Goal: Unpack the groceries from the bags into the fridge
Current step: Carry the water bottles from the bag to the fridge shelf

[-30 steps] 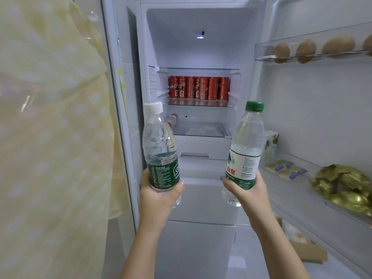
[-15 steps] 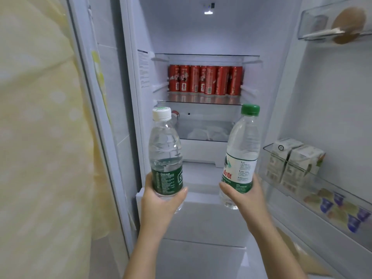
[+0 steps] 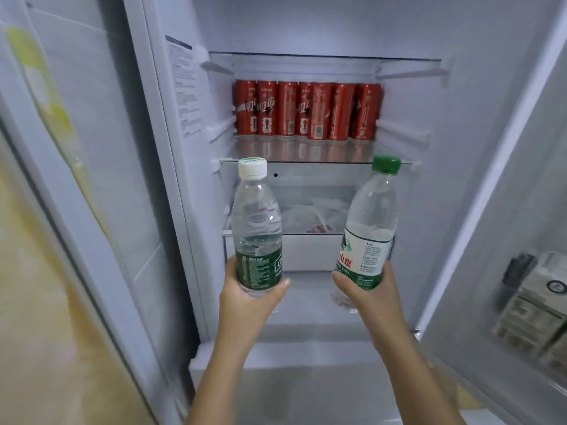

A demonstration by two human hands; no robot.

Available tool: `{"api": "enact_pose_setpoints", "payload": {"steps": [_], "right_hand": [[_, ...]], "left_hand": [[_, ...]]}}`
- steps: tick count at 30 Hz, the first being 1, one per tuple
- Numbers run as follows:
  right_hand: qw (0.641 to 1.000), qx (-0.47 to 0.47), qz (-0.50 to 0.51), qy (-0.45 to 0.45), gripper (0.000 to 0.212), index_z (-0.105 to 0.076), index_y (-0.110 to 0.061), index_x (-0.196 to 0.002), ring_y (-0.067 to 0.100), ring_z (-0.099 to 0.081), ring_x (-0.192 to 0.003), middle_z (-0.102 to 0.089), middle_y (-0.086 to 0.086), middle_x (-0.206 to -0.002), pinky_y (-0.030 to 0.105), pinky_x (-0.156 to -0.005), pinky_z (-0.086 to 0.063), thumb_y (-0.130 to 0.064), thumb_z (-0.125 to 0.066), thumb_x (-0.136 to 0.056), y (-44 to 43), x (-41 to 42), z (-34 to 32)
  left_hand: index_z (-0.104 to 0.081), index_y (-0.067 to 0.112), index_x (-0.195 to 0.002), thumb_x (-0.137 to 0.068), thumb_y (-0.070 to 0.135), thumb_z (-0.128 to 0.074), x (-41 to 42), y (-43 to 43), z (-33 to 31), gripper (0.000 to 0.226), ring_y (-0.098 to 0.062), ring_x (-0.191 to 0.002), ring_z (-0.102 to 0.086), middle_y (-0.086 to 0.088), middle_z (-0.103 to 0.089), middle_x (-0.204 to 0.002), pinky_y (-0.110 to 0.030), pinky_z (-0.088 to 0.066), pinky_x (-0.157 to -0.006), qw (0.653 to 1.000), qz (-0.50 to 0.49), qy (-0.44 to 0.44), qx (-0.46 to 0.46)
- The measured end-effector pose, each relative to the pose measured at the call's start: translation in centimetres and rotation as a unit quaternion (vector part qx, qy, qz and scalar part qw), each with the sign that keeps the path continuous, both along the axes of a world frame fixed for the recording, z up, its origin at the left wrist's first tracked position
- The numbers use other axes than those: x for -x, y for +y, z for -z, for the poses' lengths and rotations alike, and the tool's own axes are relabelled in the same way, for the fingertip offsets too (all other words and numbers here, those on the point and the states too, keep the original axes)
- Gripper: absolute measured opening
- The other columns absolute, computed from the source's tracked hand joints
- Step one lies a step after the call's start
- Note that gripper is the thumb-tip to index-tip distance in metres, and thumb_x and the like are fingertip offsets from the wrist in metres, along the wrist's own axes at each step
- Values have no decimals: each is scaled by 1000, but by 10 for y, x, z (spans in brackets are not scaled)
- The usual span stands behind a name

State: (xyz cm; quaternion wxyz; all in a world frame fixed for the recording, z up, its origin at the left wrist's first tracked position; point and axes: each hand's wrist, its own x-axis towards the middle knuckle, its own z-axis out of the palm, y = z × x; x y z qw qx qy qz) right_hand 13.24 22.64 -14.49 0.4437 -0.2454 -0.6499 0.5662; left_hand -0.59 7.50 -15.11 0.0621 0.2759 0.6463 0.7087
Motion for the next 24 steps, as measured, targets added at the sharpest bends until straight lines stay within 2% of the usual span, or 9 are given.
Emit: {"api": "enact_pose_setpoints", "payload": {"steps": [4, 6, 8, 12, 14, 16, 19, 22, 24], "right_hand": [[1000, 7, 24, -7, 51, -57, -32, -108, 3, -70, -85, -72, -15, -96, 14, -62, -53, -8, -85, -72, 16, 19, 14], [999, 13, 33, -15, 52, -57, -31, -109, 5, -70, -85, -72, -12, -97, 16, -62, -54, -6, -84, -72, 25, 27, 24], [999, 19, 40, -23, 54, -55, -31, -109, 5, -69, -84, -71, -12, -95, 18, -62, -55, -3, -83, -72, 32, 35, 36], [997, 24, 54, -56, 58, -52, -34, -103, -1, -67, -82, -69, -17, -90, 11, -61, -51, -2, -85, -68, 49, 54, 62], [995, 26, 53, -75, 60, -51, -34, -105, -2, -66, -83, -68, -16, -91, 13, -62, -52, -3, -86, -66, 53, 63, 72], [994, 30, 48, -96, 61, -50, -32, -106, -3, -66, -83, -67, -11, -95, 15, -63, -51, -6, -87, -65, 62, 73, 83], [992, 27, 36, -119, 61, -49, -33, -104, -5, -65, -82, -66, -14, -93, 13, -61, -51, -7, -88, -64, 74, 86, 96], [991, 22, 26, -129, 61, -49, -34, -101, -6, -65, -81, -67, -23, -89, 11, -61, -50, -4, -87, -64, 83, 96, 107], [991, 27, 21, -132, 61, -50, -33, -101, -4, -66, -82, -67, -22, -89, 11, -63, -51, -2, -87, -63, 87, 100, 112]], "left_hand": [[-51, 55, -100, -48, 50, -83, 21, 16, 12, 61, -4, -80, -69, 18, -70, -93, -21, -55, -61, 1000, 14, -25, 6], [-52, 52, -101, -54, 40, -87, 30, 26, 22, 60, -5, -77, -70, 17, -70, -92, -20, -55, -57, 999, 17, -37, 15], [-51, 47, -104, -61, 26, -90, 37, 37, 32, 62, -4, -74, -69, 19, -70, -90, -23, -56, -54, 998, 10, -50, 25], [-50, 40, -108, -57, 28, -89, 50, 61, 58, 65, -6, -79, -69, 14, -70, -92, -34, -60, -63, 995, -13, -79, 55], [-49, 35, -111, -61, 23, -91, 56, 68, 68, 67, -1, -78, -68, 10, -69, -96, -22, -57, -63, 994, -26, -77, 67], [-47, 39, -111, -60, 24, -91, 61, 78, 76, 69, 10, -78, -63, 16, -67, -96, -9, -48, -59, 993, -46, -67, 89], [-47, 42, -105, -60, 24, -91, 67, 91, 86, 66, 12, -77, -61, 18, -65, -94, -7, -46, -55, 989, -63, -80, 108], [-46, 38, -111, -59, 24, -91, 72, 102, 93, 70, 14, -76, -60, 16, -64, -93, -4, -44, -53, 986, -76, -86, 125], [-45, 42, -109, -59, 26, -90, 74, 107, 98, 69, 14, -76, -60, 17, -64, -93, -5, -44, -52, 984, -81, -87, 133]]}}
